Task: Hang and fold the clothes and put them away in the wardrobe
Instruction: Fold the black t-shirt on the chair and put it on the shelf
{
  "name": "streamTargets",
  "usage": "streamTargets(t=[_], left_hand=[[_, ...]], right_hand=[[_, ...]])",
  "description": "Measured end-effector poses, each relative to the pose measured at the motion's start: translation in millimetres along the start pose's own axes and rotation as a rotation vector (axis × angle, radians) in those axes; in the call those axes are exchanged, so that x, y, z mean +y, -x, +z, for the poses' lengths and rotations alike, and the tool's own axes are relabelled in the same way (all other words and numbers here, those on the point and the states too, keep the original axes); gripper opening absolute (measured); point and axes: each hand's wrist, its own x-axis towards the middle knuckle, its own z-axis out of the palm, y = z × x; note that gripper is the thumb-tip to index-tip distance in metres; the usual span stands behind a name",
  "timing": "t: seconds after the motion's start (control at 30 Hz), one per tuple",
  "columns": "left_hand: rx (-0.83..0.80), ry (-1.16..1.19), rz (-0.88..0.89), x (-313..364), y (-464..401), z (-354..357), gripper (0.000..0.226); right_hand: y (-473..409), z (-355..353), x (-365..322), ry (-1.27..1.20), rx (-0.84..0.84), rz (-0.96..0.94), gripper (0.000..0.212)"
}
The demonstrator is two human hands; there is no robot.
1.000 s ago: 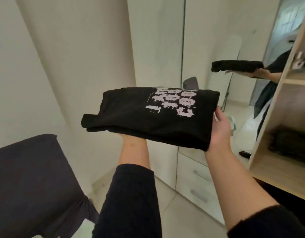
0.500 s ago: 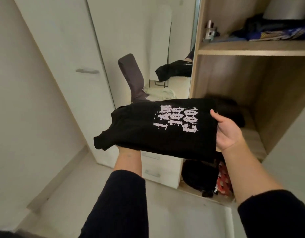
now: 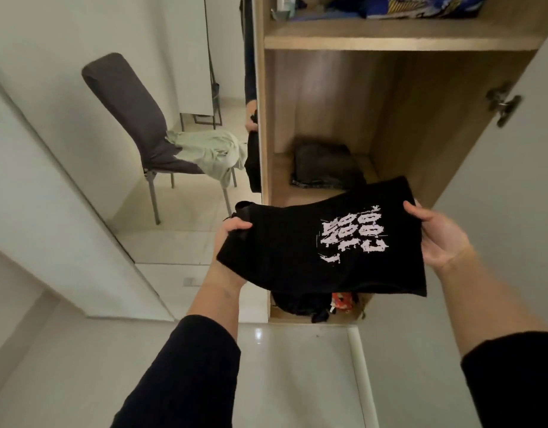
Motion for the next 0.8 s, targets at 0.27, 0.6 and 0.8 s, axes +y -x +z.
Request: streamTargets(t=[0.27,0.6,0.8], left_hand=[[0.183,-0.179,-0.425,-53,-105,47,0.026],[0.266,-0.16,-0.431,-71,-260,47,0.02],[0.399,-0.502,-0.473,-100,-310,15,0.027]], right_hand=[[-86,-65,0,0.092,0.253,0.091,0.047],[-236,-113,-23,0.161,0.401,0.1,0.042],[-285,-149,-2,0.585,0.492,0.203,0.062]])
